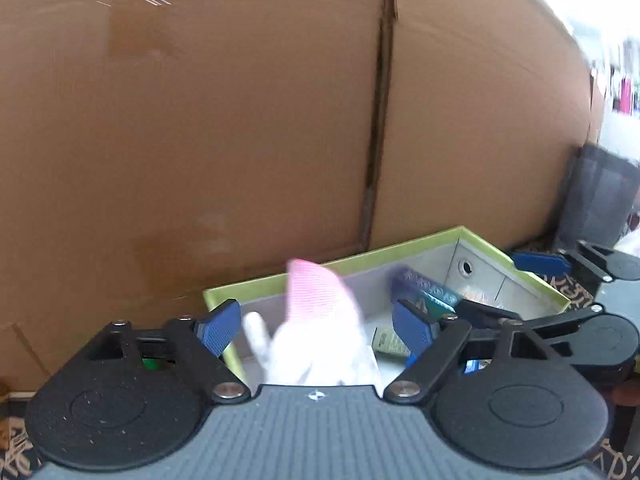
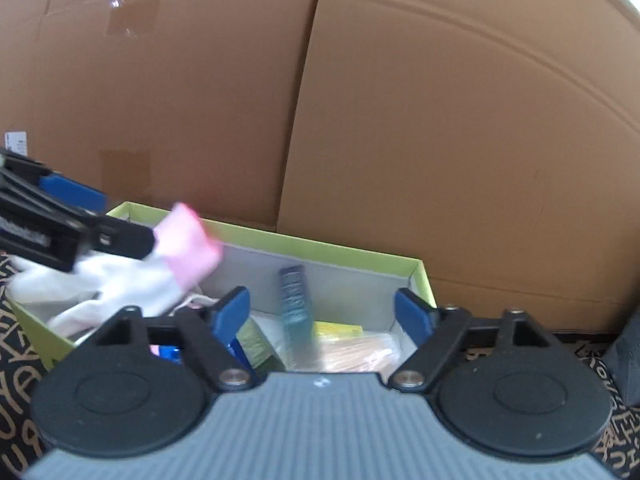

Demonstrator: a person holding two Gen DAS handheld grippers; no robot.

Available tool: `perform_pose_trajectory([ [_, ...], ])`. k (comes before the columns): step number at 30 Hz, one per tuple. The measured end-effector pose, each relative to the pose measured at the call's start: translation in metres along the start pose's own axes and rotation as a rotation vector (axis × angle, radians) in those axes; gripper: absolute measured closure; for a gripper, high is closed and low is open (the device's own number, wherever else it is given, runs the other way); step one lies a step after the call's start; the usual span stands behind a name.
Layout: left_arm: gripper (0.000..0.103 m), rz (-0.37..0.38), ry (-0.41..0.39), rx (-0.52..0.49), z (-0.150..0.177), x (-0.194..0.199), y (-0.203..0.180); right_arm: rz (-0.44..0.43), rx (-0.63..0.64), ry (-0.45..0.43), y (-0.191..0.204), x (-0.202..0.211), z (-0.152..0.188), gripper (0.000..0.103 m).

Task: Organize objects
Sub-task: 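Carry the glove and brown box into the green shoebox and open both tools, then grasp the blue medicine box with the left tool while the right tool grasps the green floral box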

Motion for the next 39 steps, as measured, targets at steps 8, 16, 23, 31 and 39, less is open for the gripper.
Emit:
perform_pose_trajectory([
  [8, 0.015, -0.066, -0.003, 0.136, 0.027, 0.064, 0.024, -0.058, -0.068, -0.114, 0.025, 0.059, -0.009, 0.000],
  [16, 0.013, -0.248, 0.064, 0.218, 0.078, 0.133, 0.093, -0.271, -0.122, -0.127, 0.095, 0.122, 0.013, 0.000],
  [23, 0.013, -0.430, 0.102, 0.359, 0.109, 0.173, 0.177, -0.467, -0.104, -0.027, 0.187, 0.127, 0.032, 0.000],
  [31, 0.015, -0.528, 0.053, 0.447, 0.089, 0.141, 0.263, -0.503, -0.031, -0.002, 0.238, 0.118, 0.011, 0.000],
  [39, 0.053, -0.493, 0.138, 0.430, 0.094, 0.104, 0.295, -0.419, 0.078, 0.047, 0.279, 0.058, -0.010, 0.001],
])
Point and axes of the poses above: each gripper's, at about its wrist camera, not at the fingertips, and x roughly against the way its jaws point, y to its left, z to its underside, the point moved 6 cm from there along -x, roughly the way its jaws point, and after that the axes turned 1 degree about -x, right-handed, at the moved point
